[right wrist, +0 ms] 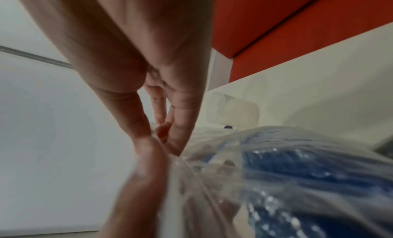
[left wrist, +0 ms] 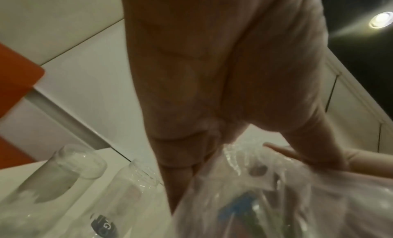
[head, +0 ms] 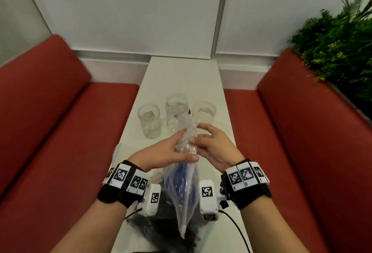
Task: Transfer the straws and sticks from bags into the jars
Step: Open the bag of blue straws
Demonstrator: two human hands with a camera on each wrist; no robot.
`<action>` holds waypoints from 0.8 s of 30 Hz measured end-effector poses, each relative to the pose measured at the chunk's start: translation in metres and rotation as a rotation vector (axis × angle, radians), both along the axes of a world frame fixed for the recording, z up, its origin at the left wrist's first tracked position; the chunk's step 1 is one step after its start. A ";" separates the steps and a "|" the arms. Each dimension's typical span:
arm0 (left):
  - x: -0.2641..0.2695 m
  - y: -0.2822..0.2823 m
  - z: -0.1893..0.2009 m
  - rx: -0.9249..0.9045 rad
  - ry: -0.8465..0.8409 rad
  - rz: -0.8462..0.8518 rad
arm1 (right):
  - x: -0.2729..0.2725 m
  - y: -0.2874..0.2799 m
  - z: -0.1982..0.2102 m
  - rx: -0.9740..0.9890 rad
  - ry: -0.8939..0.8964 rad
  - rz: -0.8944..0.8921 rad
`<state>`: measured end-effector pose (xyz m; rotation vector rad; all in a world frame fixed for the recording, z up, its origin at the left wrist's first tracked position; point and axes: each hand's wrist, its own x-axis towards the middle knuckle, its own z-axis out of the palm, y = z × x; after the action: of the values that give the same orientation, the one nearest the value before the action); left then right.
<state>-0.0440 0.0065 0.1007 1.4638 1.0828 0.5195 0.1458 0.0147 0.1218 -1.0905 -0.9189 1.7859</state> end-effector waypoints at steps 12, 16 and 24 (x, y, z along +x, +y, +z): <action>0.001 0.004 0.027 0.332 0.171 0.338 | 0.008 0.011 0.020 -0.068 0.119 -0.210; -0.002 -0.003 0.049 0.328 0.316 0.104 | 0.016 0.021 0.032 -0.106 0.213 -0.363; -0.008 0.009 0.056 0.263 0.426 0.144 | 0.028 0.024 0.050 0.069 0.169 -0.494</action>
<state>-0.0518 0.0154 0.1569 1.7862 1.5071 0.4738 0.1742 0.0385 0.1716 -0.9999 -0.5448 1.4000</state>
